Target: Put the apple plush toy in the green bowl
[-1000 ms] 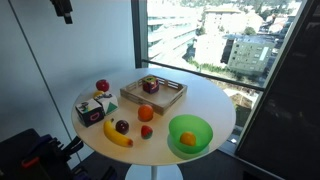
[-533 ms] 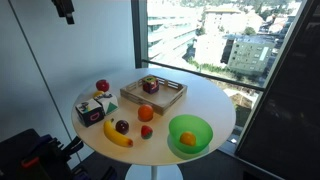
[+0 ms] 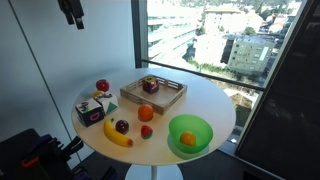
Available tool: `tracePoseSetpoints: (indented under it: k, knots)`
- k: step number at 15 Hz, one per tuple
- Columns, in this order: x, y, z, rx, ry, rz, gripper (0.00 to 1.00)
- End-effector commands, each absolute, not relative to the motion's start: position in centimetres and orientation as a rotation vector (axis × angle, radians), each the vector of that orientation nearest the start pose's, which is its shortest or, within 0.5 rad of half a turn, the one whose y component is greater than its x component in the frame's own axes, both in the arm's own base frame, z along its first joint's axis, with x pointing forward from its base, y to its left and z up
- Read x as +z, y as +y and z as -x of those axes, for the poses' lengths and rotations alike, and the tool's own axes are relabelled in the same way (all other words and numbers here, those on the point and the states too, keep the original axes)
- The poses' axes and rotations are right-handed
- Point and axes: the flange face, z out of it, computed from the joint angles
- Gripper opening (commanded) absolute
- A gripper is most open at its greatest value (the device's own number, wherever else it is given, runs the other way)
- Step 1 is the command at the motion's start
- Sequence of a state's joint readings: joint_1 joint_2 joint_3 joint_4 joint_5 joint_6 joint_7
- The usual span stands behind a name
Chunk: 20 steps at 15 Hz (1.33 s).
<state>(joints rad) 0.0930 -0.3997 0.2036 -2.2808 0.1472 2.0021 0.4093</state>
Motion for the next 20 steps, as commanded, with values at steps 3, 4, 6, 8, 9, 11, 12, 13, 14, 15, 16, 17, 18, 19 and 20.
tracePoseSetpoints:
  k: [3, 4, 6, 8, 9, 11, 12, 13, 14, 15, 16, 17, 18, 19, 20]
  knots:
    - [48.9, 15.0, -44.4, -0.159, 0.177, 3.085, 1.00]
    - [48.3, 15.0, -44.7, -0.162, 0.154, 3.089, 1.00]
    - [47.1, 15.3, -45.4, -0.167, 0.090, 3.089, 1.00]
    - [46.0, 15.5, -46.0, -0.175, 0.014, 3.084, 1.00]
    - [45.6, 15.6, -46.2, -0.178, -0.022, 3.081, 1.00]
    - [44.6, 15.8, -46.7, -0.189, -0.105, 3.081, 1.00]
    - [44.2, 16.0, -46.9, -0.184, -0.149, 3.083, 1.00]
    - [43.9, 16.0, -47.1, -0.177, -0.182, 3.081, 1.00]
    - [43.6, 16.1, -47.2, -0.171, -0.209, 3.082, 1.00]
    - [43.3, 16.1, -47.3, -0.158, -0.234, 3.081, 1.00]
    - [43.1, 16.1, -47.3, -0.150, -0.255, 3.082, 1.00]
    - [42.9, 16.1, -47.4, -0.140, -0.269, 3.085, 1.00]
    - [42.8, 16.1, -47.4, -0.137, -0.273, 3.089, 1.00]
    - [42.7, 16.2, -47.1, -0.122, -0.224, 3.079, 1.00]
    - [42.5, 16.2, -47.1, -0.118, -0.226, 3.080, 1.00]
